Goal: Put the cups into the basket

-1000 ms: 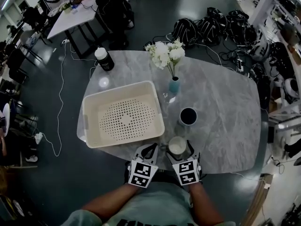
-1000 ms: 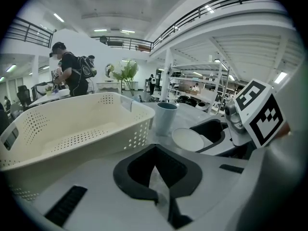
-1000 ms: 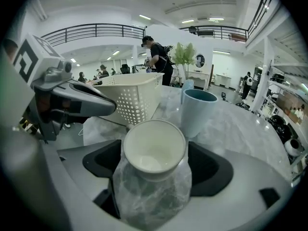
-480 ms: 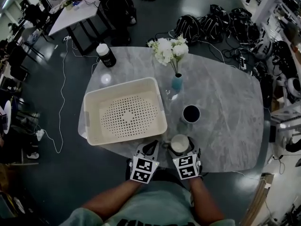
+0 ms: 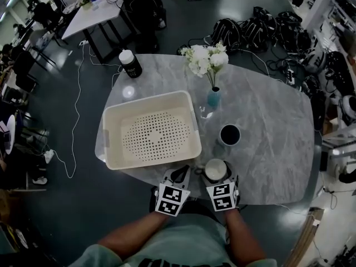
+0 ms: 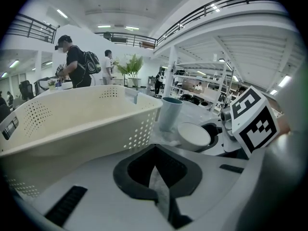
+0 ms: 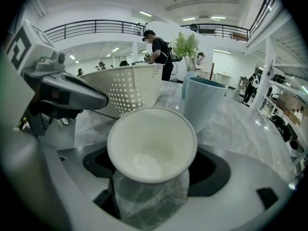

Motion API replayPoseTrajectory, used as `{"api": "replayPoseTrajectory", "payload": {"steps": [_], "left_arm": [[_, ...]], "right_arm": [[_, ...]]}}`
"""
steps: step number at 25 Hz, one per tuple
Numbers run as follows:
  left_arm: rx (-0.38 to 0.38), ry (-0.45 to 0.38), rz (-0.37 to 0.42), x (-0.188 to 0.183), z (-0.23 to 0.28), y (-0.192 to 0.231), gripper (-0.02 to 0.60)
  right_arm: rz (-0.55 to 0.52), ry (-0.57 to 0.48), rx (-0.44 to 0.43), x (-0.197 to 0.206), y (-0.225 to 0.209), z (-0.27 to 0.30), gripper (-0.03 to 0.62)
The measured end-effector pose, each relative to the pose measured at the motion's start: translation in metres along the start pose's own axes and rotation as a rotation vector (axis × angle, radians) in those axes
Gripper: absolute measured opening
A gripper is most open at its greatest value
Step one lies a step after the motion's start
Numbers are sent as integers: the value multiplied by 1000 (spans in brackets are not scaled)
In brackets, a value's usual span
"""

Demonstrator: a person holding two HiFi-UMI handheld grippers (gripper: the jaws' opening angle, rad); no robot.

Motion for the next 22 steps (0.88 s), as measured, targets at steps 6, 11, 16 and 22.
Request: {"api": "replayPoseTrajectory", "payload": {"steps": [6,11,16,22], "left_arm": [[11,-21,-3,-7,-4,-3,6],[30,-52,-7,-18,-12,-9,6],[43,-103,-3,-38,-23,-15,6],[65,-151,-24,-52,-40,-16,6]], "right_arm": [[6,7,24,0,-1,-7,407],[43,-28,41,-13,-1,-28,407],[91,-83,67,-31,-1,-56,407],[112,-152,93,-53,1,-88,407]]}}
Point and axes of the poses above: the fingertips, and each gripper's own axes: z forward along the fingers, y to its left, x out of its underside, the point moved 6 cm from there along -z, backward along the fingers, and after that the axes turned 7 degrees about z, right-handed, at the moved point
